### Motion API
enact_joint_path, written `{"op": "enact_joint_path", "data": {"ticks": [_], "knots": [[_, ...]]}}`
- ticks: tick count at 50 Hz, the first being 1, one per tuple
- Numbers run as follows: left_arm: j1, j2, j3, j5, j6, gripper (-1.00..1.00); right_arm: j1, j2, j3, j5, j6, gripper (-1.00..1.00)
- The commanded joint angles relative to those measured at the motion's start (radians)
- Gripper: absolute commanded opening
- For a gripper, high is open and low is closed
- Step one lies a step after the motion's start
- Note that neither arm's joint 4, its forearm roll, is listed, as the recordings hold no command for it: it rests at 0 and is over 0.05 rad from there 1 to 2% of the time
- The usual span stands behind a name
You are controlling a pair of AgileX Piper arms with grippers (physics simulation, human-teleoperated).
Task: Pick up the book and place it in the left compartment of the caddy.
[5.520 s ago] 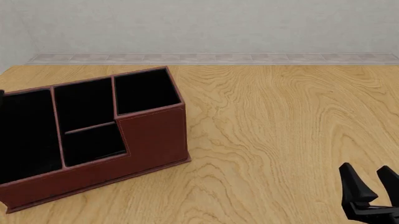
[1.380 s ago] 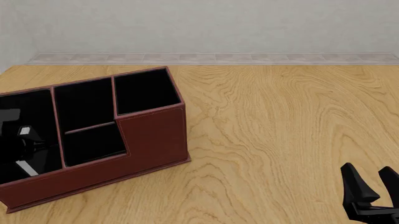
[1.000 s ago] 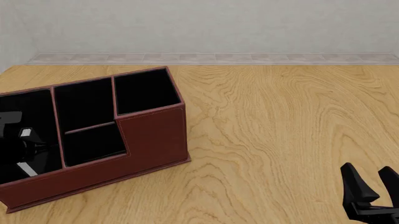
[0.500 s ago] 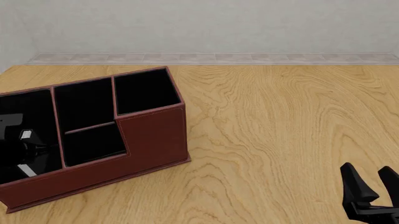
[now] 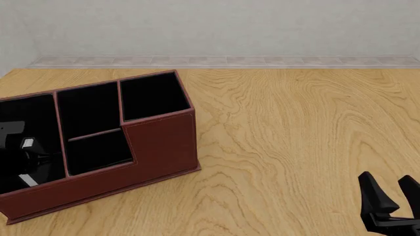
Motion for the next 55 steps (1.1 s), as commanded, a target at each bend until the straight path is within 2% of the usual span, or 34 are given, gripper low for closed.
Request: {"op": "enact_joint_path", "data": {"ticks": [1,18,32,33,55], "knots": [[0.003,0.000,-0.003,-0.008,0.013,-1.00,0.000,-0.002,0.000,0.002,0.000,1.00],[-0.001,0.008,-0.006,-0.006,0.009,-1.00,-0.001,0.004,0.000,-0.004,0.001,1.00],[-0.032,-0.005,-0.014,0.011,-0.015,-1.00,-0.001,0.004,0.000,-0.005,0.001,1.00],[-0.055,-0.009,-0.011,0.014,-0.023,-1.00,-0.001,0.002,0.000,-0.003,0.001,1.00],[-0.037,-0.021,-0.001,0.005,0.015,-1.00,-0.001,-0.003,0.000,0.001,0.005,1.00]]}}
